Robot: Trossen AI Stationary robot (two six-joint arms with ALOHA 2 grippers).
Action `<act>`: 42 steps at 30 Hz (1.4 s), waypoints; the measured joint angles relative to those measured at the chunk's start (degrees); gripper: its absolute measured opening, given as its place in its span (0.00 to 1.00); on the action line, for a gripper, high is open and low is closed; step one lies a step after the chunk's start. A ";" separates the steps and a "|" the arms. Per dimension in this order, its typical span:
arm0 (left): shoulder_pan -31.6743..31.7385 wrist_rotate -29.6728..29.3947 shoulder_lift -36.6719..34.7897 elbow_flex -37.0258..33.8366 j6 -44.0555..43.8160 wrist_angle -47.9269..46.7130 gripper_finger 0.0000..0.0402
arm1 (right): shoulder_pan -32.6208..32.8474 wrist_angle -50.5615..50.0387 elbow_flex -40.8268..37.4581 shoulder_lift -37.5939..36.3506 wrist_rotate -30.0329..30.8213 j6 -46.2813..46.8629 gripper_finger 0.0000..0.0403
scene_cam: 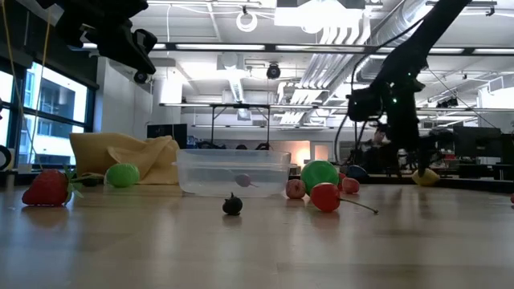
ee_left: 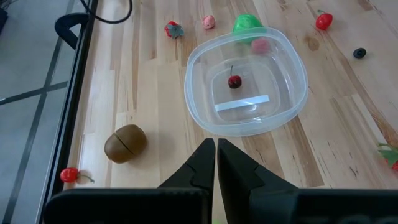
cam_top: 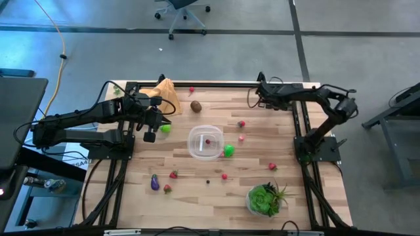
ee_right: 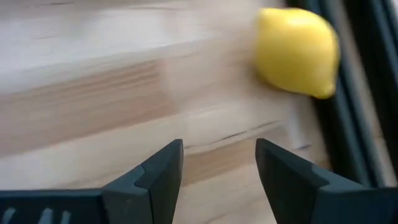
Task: Pick and placing Produce into tupperware
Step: Put the lemon into the transparent bin
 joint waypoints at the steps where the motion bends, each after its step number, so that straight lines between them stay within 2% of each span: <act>1: 0.02 0.00 0.01 0.00 -0.01 0.00 0.02 | 0.93 -0.18 0.68 0.00 -0.02 -0.51 0.48; 7: 0.00 0.00 0.00 0.00 0.00 0.00 0.02 | 4.55 -0.51 7.57 0.00 -0.30 -3.76 0.48; 11: 0.01 0.00 0.00 0.00 -0.01 0.00 0.02 | 3.47 -2.50 13.98 0.00 0.60 -5.32 0.44; 16: 0.01 0.00 0.00 0.00 0.00 0.00 0.02 | -1.52 -9.61 23.01 0.00 1.24 -5.96 0.28; 24: 0.02 0.00 0.01 0.00 -0.01 0.00 0.02 | -9.26 -21.35 31.68 -0.05 -4.16 -7.87 0.02; 31: 0.00 0.00 0.01 0.00 -0.01 0.00 0.02 | -14.87 -28.31 30.32 -0.06 -5.38 -3.86 0.02; 36: 0.01 0.00 0.01 0.00 0.01 -0.02 0.02 | -14.75 -26.97 30.33 0.83 -4.99 -3.30 0.00; 42: 0.00 0.00 -0.01 0.00 -0.01 -0.02 0.02 | -14.97 -29.03 30.27 6.03 -4.59 -1.63 0.00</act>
